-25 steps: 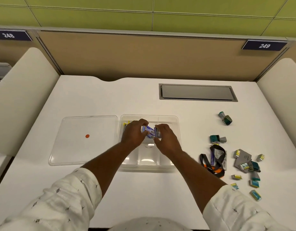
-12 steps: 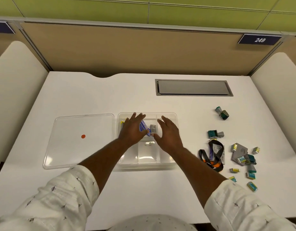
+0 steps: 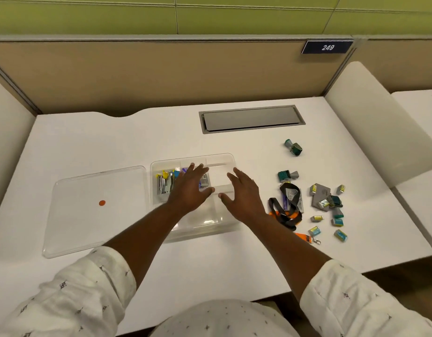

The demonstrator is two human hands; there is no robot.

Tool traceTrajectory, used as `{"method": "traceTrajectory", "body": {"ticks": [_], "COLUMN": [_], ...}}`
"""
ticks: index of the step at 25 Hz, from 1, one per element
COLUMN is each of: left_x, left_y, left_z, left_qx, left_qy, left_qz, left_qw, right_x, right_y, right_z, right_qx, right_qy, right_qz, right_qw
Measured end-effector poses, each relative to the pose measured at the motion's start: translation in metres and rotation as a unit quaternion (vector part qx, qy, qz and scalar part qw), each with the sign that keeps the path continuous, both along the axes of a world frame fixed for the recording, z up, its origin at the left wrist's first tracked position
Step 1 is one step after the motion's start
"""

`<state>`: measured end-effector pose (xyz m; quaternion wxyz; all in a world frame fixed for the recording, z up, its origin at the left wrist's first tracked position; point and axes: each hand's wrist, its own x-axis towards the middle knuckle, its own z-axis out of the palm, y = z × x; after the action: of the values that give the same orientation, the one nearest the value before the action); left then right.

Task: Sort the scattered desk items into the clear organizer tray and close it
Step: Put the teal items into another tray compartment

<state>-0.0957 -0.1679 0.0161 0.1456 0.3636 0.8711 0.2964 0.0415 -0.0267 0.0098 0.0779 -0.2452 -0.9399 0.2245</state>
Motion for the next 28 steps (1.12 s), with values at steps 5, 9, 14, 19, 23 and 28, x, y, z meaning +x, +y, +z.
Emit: {"method": "traceTrajectory", "body": {"ticks": [5, 9, 14, 19, 23, 28], "left_x": [0.024, 0.047, 0.063, 0.085, 0.1, 0.109], "left_y": [0.016, 0.042, 0.087, 0.147, 0.185, 0.234], "left_z": [-0.003, -0.002, -0.001, -0.001, -0.007, -0.024], "left_qx": [0.001, -0.001, -0.006, 0.013, 0.004, -0.029], "left_qy": [0.021, 0.033, 0.019, 0.016, -0.013, -0.029], "left_qz": [-0.043, -0.054, -0.039, -0.026, -0.018, -0.005], "left_qw": [0.999, 0.998, 0.999, 0.999, 1.0, 0.999], "right_x": [0.041, 0.069, 0.088, 0.106, 0.109, 0.109], "right_y": [0.011, 0.033, 0.082, 0.145, 0.187, 0.235], "right_z": [0.002, -0.005, -0.007, -0.013, -0.024, -0.038], "right_qx": [-0.007, -0.015, -0.019, -0.03, -0.029, -0.046], "right_qy": [0.001, 0.001, -0.006, -0.02, -0.033, -0.034], "right_qz": [-0.039, -0.051, -0.06, -0.057, -0.045, -0.028], "right_qw": [0.999, 0.999, 0.998, 0.998, 0.998, 0.998]}}
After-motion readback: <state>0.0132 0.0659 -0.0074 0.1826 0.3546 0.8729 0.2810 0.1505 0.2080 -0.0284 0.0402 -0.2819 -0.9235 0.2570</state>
